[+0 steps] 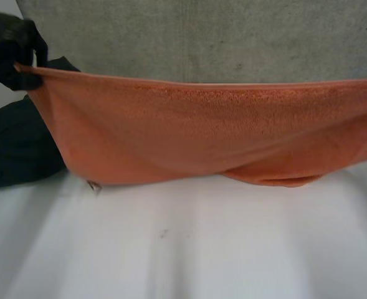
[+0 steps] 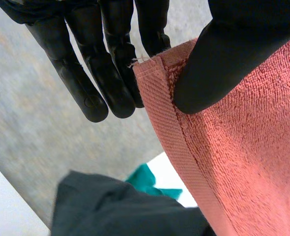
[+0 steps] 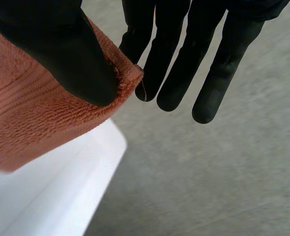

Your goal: Fold the laundry.

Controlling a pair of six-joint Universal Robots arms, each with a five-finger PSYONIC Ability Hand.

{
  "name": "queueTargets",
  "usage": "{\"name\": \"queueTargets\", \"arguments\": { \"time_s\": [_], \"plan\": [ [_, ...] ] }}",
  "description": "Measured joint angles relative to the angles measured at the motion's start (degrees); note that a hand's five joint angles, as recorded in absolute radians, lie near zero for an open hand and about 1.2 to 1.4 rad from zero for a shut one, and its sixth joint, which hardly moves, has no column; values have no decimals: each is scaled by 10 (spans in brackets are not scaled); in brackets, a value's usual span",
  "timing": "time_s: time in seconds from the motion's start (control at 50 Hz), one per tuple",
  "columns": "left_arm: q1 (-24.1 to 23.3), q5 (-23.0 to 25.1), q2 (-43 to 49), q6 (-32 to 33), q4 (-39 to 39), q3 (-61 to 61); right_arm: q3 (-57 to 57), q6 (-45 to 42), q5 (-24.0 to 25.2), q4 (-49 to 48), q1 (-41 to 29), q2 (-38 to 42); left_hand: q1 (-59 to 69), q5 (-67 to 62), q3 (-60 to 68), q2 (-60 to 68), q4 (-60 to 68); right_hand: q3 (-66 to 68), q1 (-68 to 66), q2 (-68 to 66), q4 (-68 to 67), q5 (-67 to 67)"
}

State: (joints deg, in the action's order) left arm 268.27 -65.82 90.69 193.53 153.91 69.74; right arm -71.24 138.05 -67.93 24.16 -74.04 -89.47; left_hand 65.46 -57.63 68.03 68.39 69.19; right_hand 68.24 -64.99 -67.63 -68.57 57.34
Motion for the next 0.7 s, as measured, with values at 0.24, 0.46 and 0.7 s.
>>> {"name": "queueTargets", "arguments": {
  "time_s": [0.24,0.46,0.7],
  "plan": [
    [-80,-122,281,65,41,-163,77,-21,-67,-88,-86,187,0,0,1,1,0,1,0,0,0,0],
    [-126,-192,370,-48,225,-514,290,203,-228,-454,-142,290,0,0,2,2,0,2,0,0,0,0],
    [-130,-206,346,-93,322,-439,215,261,-207,-533,-146,255,0,0,2,2,0,2,0,0,0,0]
  ]
}}
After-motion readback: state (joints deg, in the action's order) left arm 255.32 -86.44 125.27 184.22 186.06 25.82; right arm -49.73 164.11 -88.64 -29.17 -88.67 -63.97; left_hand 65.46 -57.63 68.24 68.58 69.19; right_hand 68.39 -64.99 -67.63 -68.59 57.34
